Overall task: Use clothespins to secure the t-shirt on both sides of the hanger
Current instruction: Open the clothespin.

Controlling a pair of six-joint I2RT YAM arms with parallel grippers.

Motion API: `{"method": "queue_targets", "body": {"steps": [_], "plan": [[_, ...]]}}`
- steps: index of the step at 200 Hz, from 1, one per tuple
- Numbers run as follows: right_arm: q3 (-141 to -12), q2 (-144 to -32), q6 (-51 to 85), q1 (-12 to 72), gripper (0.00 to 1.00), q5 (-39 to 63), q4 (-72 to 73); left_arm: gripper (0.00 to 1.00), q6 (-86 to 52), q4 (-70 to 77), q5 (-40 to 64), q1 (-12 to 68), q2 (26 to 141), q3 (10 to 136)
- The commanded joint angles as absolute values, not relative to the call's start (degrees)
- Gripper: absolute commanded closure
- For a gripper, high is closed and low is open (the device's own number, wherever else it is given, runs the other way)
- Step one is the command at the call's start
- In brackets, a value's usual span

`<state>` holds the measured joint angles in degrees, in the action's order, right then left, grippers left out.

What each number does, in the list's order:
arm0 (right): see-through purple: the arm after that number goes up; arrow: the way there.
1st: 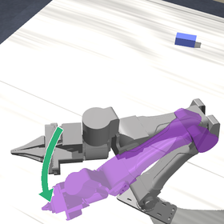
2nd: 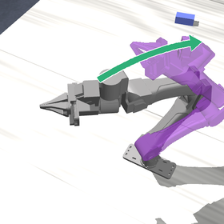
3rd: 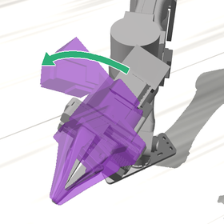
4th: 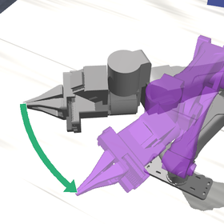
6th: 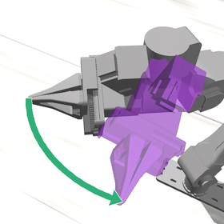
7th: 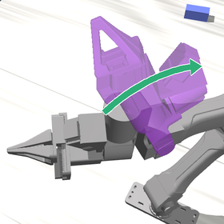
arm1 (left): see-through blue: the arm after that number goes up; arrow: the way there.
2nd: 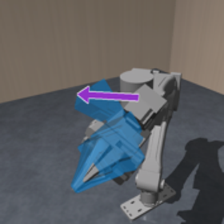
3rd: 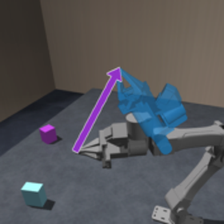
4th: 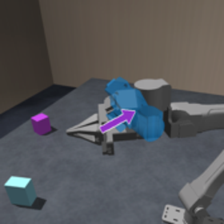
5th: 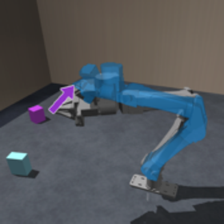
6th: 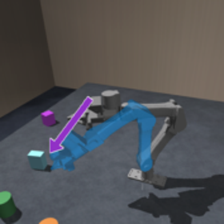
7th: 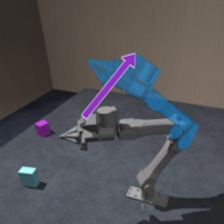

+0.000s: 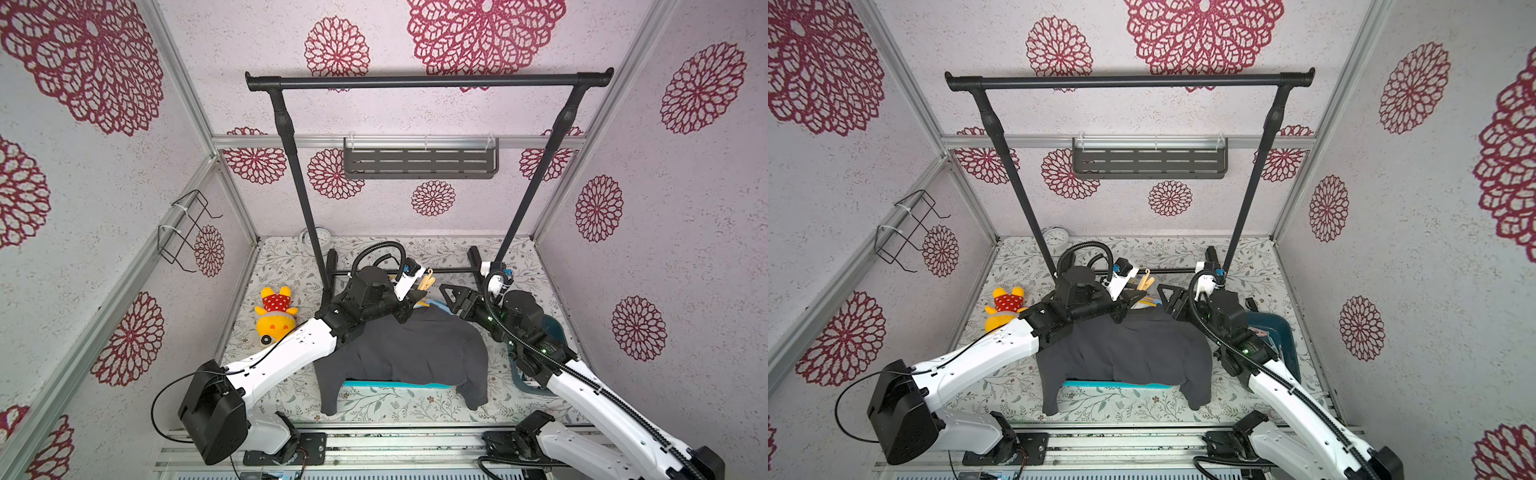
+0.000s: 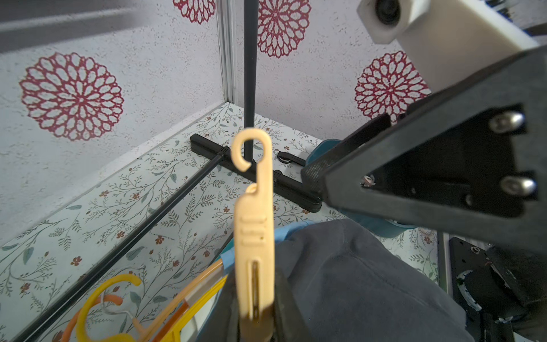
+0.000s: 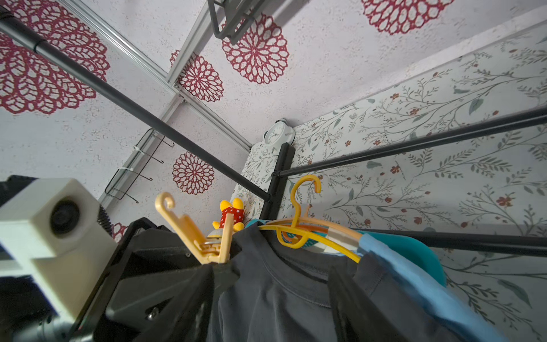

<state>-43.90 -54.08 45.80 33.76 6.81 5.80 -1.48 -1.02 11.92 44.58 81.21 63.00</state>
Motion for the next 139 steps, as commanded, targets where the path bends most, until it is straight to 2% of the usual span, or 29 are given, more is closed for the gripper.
{"method": "queue_targets", "body": {"steps": [1,93,139], "plan": [[-46.6,-55.21,48.46,35.3,0.37,6.88,12.04,1.0,0.18,-1.8,11.21,45.68,82.44,64.42],[-47.78,-60.09,51.62,38.12,0.41,1.79,14.79,1.0,1.21,-2.02,9.86,47.04,81.9,64.07],[-47.9,-61.09,52.29,38.94,0.47,-0.61,15.9,1.0,2.45,-1.85,7.75,47.3,82.51,63.63]]}}
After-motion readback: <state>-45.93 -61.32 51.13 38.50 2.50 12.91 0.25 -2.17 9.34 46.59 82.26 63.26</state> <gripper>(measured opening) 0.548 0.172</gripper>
